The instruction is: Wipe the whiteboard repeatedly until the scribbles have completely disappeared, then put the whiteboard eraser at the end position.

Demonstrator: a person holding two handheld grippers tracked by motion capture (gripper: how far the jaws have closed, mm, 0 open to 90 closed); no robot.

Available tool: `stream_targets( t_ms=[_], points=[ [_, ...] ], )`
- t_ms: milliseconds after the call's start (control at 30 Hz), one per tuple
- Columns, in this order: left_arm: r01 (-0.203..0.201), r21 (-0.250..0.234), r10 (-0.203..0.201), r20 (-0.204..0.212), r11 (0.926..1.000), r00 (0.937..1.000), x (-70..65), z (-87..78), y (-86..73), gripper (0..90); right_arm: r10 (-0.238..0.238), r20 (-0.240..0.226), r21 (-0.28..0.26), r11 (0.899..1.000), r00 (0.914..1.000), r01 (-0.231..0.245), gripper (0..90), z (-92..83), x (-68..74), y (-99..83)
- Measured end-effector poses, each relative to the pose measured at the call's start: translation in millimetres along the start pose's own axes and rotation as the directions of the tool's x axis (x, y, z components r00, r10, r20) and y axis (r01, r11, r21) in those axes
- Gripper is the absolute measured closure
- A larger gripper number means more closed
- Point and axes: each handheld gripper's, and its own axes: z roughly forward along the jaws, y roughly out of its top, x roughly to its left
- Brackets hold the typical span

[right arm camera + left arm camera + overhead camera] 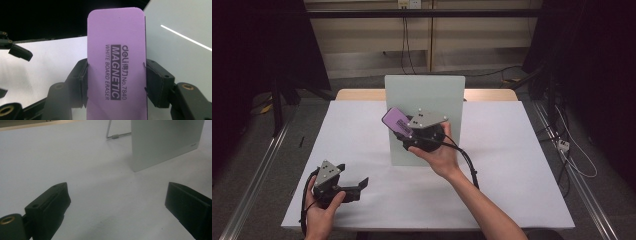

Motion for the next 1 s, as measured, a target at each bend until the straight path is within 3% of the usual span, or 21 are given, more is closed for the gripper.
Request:
stream_targets(
  t_ms=[233,500,633,700,1000],
  points=[
    [0.008,-0.004,-0.008,0.001,1.0000,1.0000,0.9,-1.1,-0.9,5.4,0.020,-0.006,-0.016,1.000,0.9998,-0.020,41.6,-20.6,-3.6,-13.0],
    [0.003,-0.005,-0.003,0.002,1.0000,1.0000,1.7,1.0,1.0,5.4,0.051,-0.021,-0.001,0.999,0.9985,-0.051,41.6,-31.4,-7.6,-27.1],
    [-0.002,-0.002,0.002,0.006,1.0000,1.0000,0.1,3.1,2.0,5.5,0.052,-0.024,0.015,0.999,0.9984,-0.051,41.6,-34.5,-8.6,-31.9],
    [-0.006,-0.001,0.006,0.010,1.0000,0.9999,-0.5,3.1,2.3,5.4,0.046,0.004,0.029,0.998,0.9989,-0.046,41.6,-36.4,-9.9,-32.0],
    [-0.008,0.002,0.008,0.006,1.0000,1.0000,-0.2,4.1,2.7,5.4,0.047,-0.007,0.069,0.997,0.9989,-0.046,41.6,-49.5,-16.3,-38.7]
  ],
)
